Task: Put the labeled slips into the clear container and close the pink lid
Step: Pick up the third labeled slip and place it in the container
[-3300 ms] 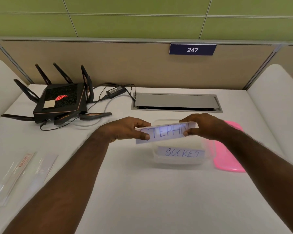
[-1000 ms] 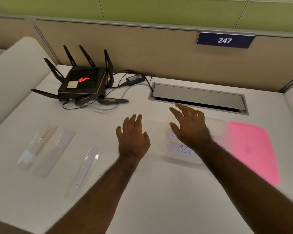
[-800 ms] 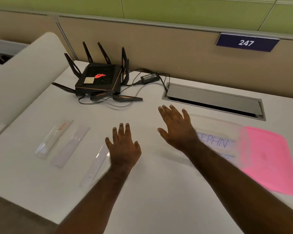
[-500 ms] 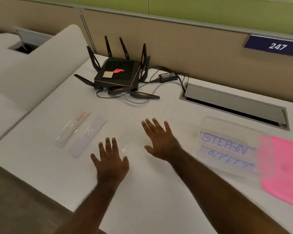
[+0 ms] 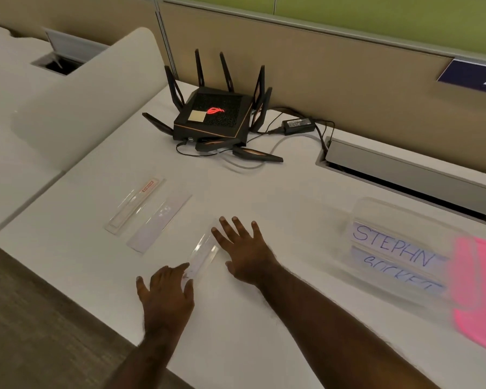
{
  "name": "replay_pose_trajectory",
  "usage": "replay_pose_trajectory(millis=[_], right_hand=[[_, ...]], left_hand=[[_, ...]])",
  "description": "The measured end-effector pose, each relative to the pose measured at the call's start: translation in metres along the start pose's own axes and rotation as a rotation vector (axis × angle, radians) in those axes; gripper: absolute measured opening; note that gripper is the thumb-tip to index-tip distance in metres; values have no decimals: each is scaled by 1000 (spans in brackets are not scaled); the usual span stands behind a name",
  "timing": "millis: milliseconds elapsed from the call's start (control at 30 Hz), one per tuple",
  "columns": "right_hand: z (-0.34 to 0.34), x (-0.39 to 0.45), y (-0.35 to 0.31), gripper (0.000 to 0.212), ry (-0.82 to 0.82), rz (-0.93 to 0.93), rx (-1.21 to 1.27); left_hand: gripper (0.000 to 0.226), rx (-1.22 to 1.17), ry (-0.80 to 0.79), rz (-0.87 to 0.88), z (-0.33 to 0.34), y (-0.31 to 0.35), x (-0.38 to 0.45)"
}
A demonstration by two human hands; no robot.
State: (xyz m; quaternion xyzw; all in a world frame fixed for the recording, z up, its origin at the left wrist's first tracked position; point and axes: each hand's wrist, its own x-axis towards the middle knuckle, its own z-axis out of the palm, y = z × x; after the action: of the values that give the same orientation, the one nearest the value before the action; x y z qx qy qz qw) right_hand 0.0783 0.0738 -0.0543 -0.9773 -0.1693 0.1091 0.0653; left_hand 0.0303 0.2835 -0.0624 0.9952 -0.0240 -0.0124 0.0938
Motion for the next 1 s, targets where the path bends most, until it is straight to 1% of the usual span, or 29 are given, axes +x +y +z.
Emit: replay_pose_trajectory(millis=[67,200,300,400,500,567,633,733,800,867,933,1000], right_hand=[[1,2,-1,78,6,7,1],[-1,2,1,78,17,20,21],[-2,0,6,82,64,21,10],[-7,0,18,86,133,14,-29],[-19,-1,32,90,174,7,-20],[-31,-4,42,90,230,2,-11],[-45,-7,53,82,285,1,-3],[-64,-17,72,73,326,-10,-1],[-74,-25,86,71,305,-18,0],[-81,-34,101,70,263,-9,2],[-90,-46,115,68,237,12,4],[-100,-61,129,65,212,60,23]], left_hand=[[29,-53,-11,-27,0,-1,1],[27,-187,-89,-114,-8,5,6],[25,-312,-96,-115,-19,10,11],[25,-495,-132,-114,-36,18,18],[24,-711,-227,-147,-60,29,28],[18,-823,-295,-154,-77,37,35],[10,-900,-370,-151,-90,43,41],[11,-1016,-486,-138,-102,55,47],[16,-1054,-526,-124,-106,63,51],[24,-1062,-528,-96,-107,71,55],[29,-1046,-495,-59,-106,80,61],[33,-980,-440,6,-105,90,68]])
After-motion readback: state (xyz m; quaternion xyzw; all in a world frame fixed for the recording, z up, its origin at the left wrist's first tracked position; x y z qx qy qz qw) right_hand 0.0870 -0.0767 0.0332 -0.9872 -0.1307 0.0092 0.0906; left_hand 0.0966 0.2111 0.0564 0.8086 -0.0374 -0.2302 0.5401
